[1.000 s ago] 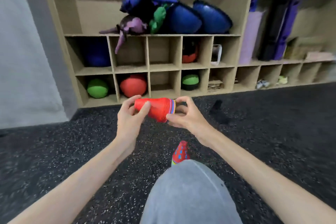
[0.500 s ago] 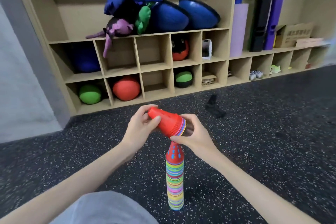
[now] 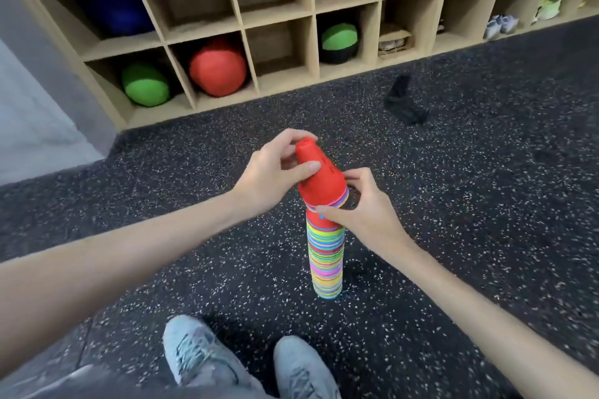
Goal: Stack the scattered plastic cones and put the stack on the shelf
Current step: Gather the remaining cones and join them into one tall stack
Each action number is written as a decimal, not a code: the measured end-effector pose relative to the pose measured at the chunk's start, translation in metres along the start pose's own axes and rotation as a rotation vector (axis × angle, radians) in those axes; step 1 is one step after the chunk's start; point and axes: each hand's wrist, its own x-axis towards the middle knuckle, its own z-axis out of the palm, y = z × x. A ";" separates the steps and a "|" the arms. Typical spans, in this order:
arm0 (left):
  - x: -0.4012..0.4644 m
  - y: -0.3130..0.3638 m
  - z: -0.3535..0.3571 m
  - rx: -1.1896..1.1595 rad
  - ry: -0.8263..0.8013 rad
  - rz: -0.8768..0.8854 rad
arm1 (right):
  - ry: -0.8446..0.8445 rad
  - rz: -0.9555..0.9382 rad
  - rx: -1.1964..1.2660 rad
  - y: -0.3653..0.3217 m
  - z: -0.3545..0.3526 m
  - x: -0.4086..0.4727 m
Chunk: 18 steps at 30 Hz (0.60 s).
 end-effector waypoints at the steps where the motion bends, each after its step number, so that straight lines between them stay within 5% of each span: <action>1: -0.002 -0.008 0.005 0.019 -0.024 -0.009 | -0.029 0.020 -0.036 0.007 0.003 -0.001; 12: -0.012 -0.030 0.024 0.065 -0.107 -0.025 | -0.086 -0.070 -0.402 0.036 0.006 -0.011; 18: -0.016 -0.035 0.024 0.074 -0.107 -0.161 | -0.073 -0.296 -0.170 -0.008 -0.011 -0.004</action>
